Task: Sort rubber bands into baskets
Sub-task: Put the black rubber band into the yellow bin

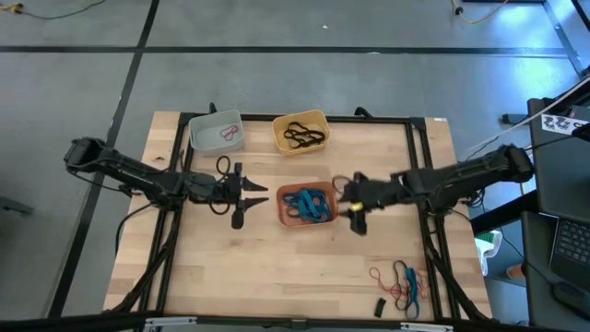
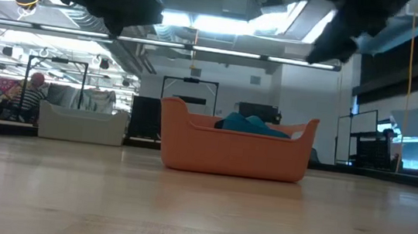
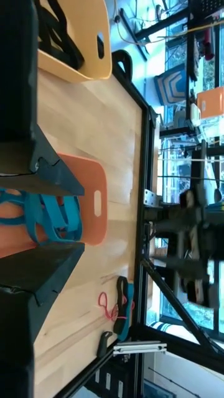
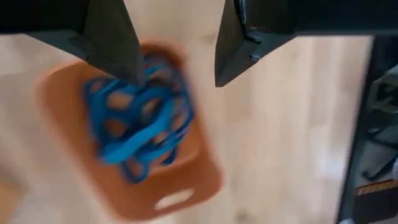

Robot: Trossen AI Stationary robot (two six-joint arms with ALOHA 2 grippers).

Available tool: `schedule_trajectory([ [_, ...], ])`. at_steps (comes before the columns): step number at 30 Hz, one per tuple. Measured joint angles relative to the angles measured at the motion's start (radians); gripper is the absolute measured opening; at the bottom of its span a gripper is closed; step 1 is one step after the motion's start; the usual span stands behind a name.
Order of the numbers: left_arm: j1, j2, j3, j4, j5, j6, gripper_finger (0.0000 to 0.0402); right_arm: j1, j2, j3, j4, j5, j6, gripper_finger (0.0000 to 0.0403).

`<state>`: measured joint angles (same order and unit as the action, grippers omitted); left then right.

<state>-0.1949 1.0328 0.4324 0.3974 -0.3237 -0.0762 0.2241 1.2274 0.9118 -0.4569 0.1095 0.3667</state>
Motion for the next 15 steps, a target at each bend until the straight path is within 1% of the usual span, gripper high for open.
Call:
schedule_trajectory([
  [9,-0.004,0.102,0.0,0.123,0.0,-0.01,0.0127,0.242,0.02,-0.012,-0.057,0.015,0.282,0.0193],
  [15,-0.02,0.13,0.0,0.174,0.0,-0.018,0.0127,0.366,0.089,-0.012,-0.1,0.02,0.485,0.0193],
])
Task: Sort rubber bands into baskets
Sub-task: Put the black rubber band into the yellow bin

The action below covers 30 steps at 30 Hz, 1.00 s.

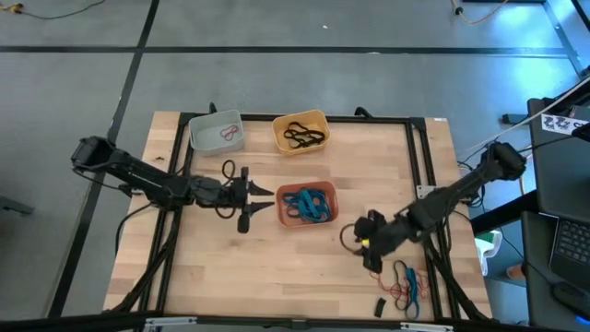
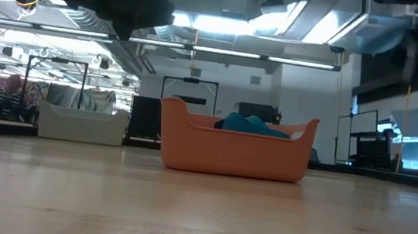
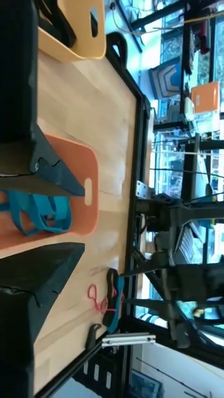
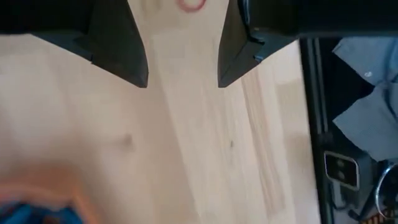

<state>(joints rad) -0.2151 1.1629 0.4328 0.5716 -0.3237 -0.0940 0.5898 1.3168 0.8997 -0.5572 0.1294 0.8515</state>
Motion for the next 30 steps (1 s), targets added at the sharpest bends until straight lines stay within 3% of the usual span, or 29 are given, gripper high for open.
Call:
schedule_trajectory([
  [14,-0.035,0.0,0.0,0.024,0.0,-0.009,0.0127,0.223,0.17,0.0,-0.24,-0.096,0.399,0.0193],
  [30,-0.035,0.0,0.0,0.024,-0.001,-0.03,0.0127,0.464,0.175,0.0,-0.422,-0.091,0.706,0.0193],
])
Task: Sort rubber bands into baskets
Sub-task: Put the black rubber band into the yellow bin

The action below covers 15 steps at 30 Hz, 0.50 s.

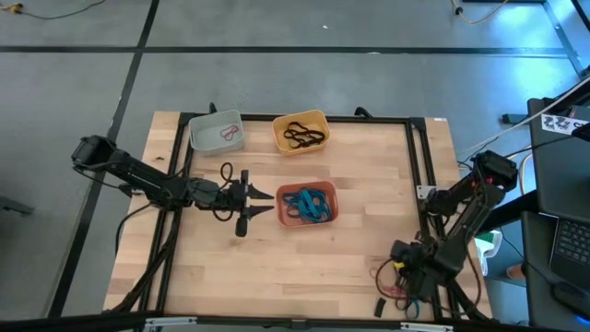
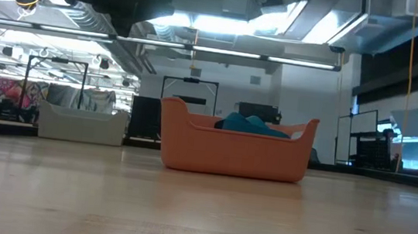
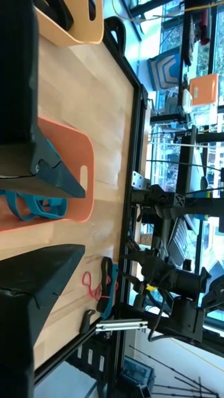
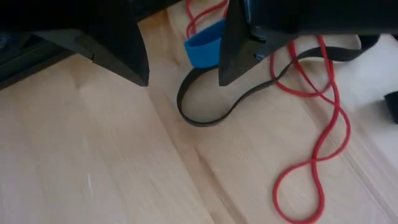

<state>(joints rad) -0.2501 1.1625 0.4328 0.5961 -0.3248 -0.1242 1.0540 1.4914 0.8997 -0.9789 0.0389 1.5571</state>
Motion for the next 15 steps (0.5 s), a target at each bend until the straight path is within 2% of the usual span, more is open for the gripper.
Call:
schedule_trajectory([
  [7,0.0,0.0,0.0,0.0,0.0,0.01,0.0127,0.007,0.0,-0.025,0.029,0.056,0.018,0.0193],
  [15,0.0,0.0,0.0,0.0,0.0,0.006,0.0127,0.006,0.0,-0.169,0.219,0.035,0.09,0.0193],
])
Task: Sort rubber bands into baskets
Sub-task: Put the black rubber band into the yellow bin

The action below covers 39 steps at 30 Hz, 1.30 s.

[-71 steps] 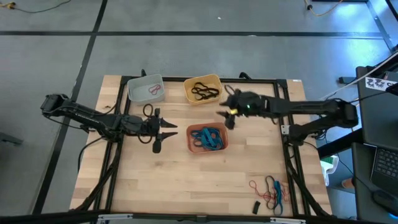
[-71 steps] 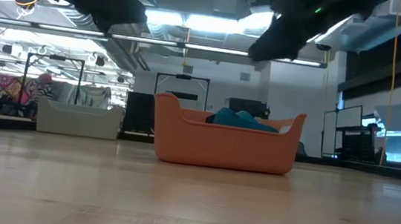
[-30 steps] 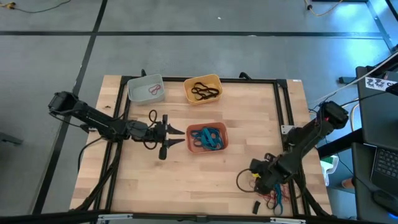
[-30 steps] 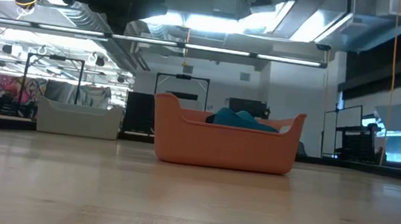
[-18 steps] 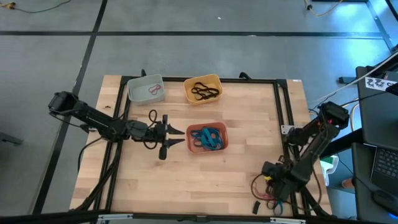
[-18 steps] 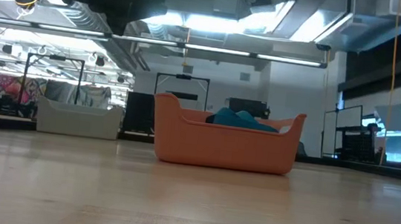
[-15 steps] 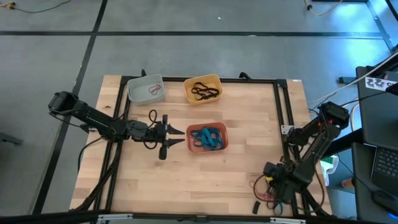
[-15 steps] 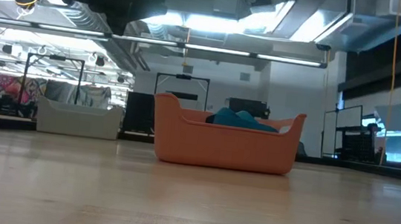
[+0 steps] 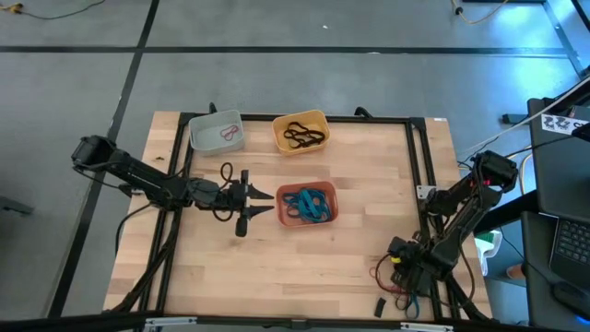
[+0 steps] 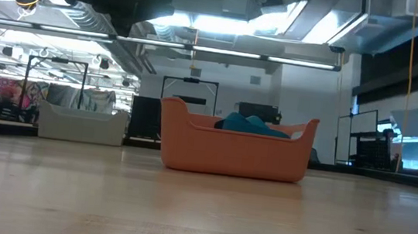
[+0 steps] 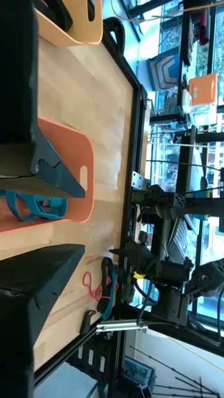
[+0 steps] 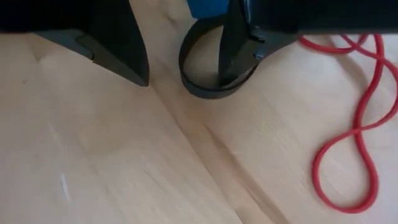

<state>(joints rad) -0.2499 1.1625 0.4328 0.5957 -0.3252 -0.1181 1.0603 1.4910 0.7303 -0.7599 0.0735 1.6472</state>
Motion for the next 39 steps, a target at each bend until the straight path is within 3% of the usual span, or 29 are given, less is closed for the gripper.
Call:
schedule_trajectory([
  [5,0.001,0.0,0.0,0.0,0.0,0.0,0.0127,0.0,-0.001,-0.019,0.029,-0.012,0.003,0.0156],
  [14,0.001,0.0,0.0,0.0,0.0,0.003,0.0127,0.0,-0.001,-0.019,0.027,0.022,-0.003,0.001],
  [18,0.001,0.0,0.0,0.0,0.0,0.003,0.0127,0.0,-0.001,-0.017,0.019,0.056,-0.003,0.0018],
  [30,0.001,0.0,0.0,0.0,0.0,0.002,0.0127,0.0,0.0,0.113,-0.142,0.294,-0.029,0.001],
  [39,0.001,0.0,0.0,0.0,0.0,0.001,0.0127,0.0,0.0,0.222,-0.313,0.579,-0.029,0.0005],
])
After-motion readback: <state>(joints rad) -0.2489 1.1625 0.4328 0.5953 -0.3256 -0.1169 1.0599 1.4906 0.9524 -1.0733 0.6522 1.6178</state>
